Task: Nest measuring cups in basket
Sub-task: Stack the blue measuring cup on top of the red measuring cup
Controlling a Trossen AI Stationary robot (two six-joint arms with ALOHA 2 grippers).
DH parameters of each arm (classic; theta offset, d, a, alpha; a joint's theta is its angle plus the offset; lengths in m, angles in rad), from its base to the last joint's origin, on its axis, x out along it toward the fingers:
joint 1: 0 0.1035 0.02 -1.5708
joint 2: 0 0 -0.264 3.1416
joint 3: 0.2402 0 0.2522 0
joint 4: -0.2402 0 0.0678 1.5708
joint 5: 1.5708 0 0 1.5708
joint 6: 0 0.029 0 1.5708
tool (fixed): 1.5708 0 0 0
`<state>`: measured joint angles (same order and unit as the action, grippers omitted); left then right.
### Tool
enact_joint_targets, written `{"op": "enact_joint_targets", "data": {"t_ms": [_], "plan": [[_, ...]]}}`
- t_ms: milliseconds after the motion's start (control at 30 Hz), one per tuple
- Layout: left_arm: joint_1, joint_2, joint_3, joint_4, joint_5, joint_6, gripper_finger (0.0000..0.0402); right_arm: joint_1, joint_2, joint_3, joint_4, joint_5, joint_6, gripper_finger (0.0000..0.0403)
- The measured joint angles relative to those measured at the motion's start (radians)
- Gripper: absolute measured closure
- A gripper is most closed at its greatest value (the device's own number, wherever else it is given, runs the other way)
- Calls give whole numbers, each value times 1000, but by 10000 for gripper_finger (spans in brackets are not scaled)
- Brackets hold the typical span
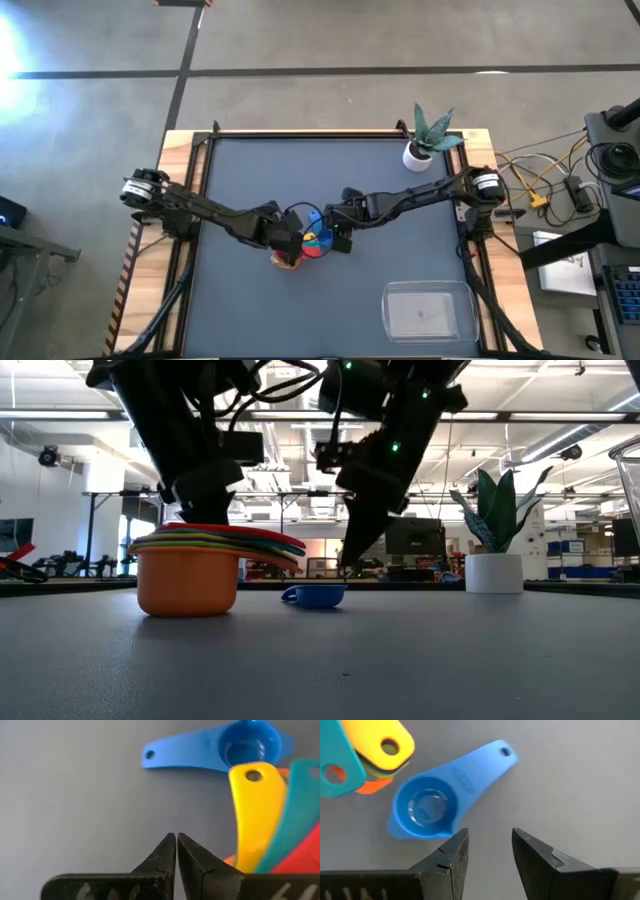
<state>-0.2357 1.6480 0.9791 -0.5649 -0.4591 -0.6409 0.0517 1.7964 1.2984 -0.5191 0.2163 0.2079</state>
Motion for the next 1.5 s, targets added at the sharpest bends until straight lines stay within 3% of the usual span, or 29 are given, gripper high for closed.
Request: {"op": "enact_joint_targets", "data": {"t_ms": [433, 667, 767, 867, 1000, 1133, 1233, 1367, 1500], "plan": [[-38, 9, 0, 180, 310, 201, 402, 7, -152, -12, -77, 74, -8, 264], [-73, 3, 19, 163, 352, 240, 402, 27, -160, -56, -50, 65, -92, 264], [-83, -9, 54, 118, 332, 241, 402, 49, -160, -85, 5, 65, -217, 264], [-96, -15, 98, 39, 222, 242, 402, 65, -161, -90, 44, 61, -283, 264], [-110, -29, 143, -13, 65, 249, 402, 45, -159, -82, 80, -3, -195, 264], [-115, -38, 150, 3, 44, 294, 402, 0, -158, -94, 91, -120, -121, 264], [-124, -62, 100, 73, -9, 327, 402, -21, -158, -118, 121, -169, -82, 264], [-124, -120, 2, 150, -14, 333, 402, -26, -158, -176, 307, -313, -60, 264], [-126, -227, -71, 213, -31, 307, 402, -30, -158, -208, 376, -301, -91, 264]]}}
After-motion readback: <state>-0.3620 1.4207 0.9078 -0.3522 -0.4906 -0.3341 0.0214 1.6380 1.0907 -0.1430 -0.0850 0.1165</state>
